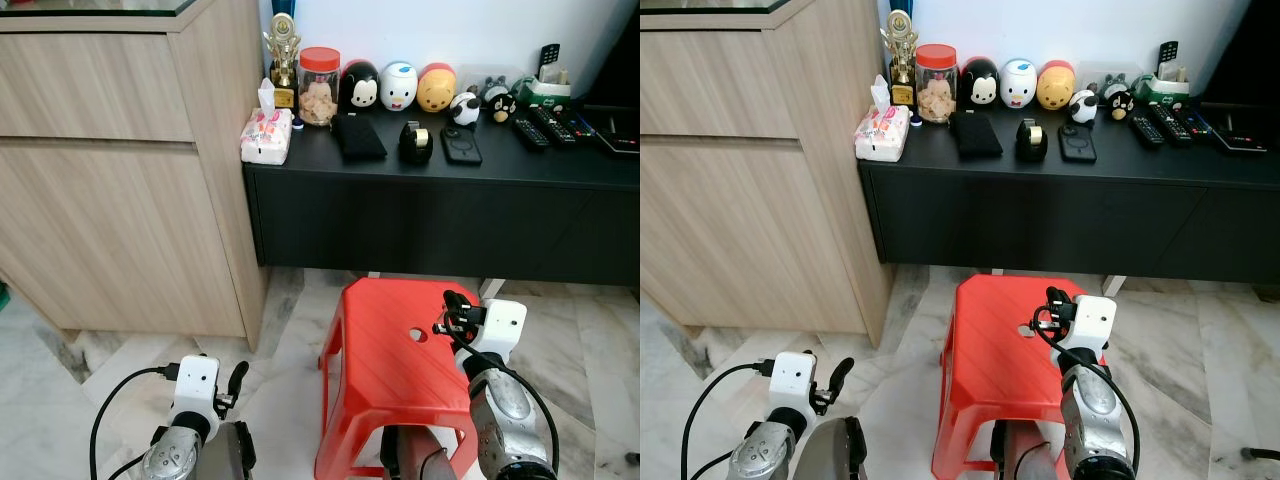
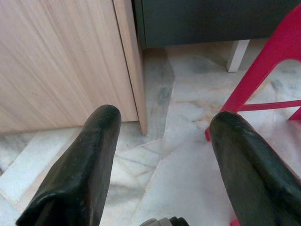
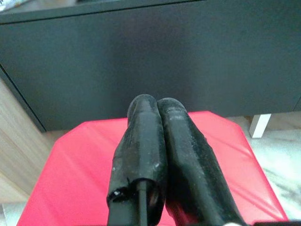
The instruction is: Hang keys on a hook
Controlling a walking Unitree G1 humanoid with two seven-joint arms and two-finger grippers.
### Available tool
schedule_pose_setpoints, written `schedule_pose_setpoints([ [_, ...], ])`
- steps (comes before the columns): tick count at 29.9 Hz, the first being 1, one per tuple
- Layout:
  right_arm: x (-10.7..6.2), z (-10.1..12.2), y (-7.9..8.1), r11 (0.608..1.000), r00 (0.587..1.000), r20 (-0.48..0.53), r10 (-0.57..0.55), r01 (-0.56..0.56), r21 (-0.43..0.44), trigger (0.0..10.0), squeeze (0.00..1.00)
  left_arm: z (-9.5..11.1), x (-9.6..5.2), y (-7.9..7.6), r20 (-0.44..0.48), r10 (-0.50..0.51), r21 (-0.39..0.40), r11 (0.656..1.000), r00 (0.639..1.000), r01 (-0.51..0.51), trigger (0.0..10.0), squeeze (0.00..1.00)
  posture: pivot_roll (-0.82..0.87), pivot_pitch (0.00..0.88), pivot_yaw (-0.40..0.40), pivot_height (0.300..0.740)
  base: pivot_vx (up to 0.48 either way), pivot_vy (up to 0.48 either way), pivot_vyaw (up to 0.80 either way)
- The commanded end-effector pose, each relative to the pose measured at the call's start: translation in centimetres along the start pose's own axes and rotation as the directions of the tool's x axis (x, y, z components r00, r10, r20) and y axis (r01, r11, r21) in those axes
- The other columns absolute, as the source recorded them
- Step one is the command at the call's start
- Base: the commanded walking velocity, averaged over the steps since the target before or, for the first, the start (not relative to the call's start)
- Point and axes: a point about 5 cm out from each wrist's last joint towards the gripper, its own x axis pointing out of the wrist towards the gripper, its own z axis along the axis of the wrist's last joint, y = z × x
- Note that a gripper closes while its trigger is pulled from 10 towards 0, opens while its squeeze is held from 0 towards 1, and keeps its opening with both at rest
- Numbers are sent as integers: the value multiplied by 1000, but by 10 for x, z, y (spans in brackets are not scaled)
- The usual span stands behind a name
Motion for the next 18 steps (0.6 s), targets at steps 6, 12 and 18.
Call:
schedule_pose_setpoints([
  [6,2,3,3,1000,1000,-8,1,-1,2,10000,0,1,3,1,19,2,10,1000,1000,-2,10000,0,-2,0,-59,632,0,0,0],
  [12,0,3,2,1000,1000,-18,3,-3,-1,10000,0,-1,3,0,24,-3,8,1000,1000,3,10000,0,-4,0,-61,677,0,0,0],
  [18,-1,2,1,1000,1000,-28,0,0,-2,10000,0,-2,3,-3,32,-20,4,1000,999,20,10000,0,-5,0,-64,717,-151,0,0],
])
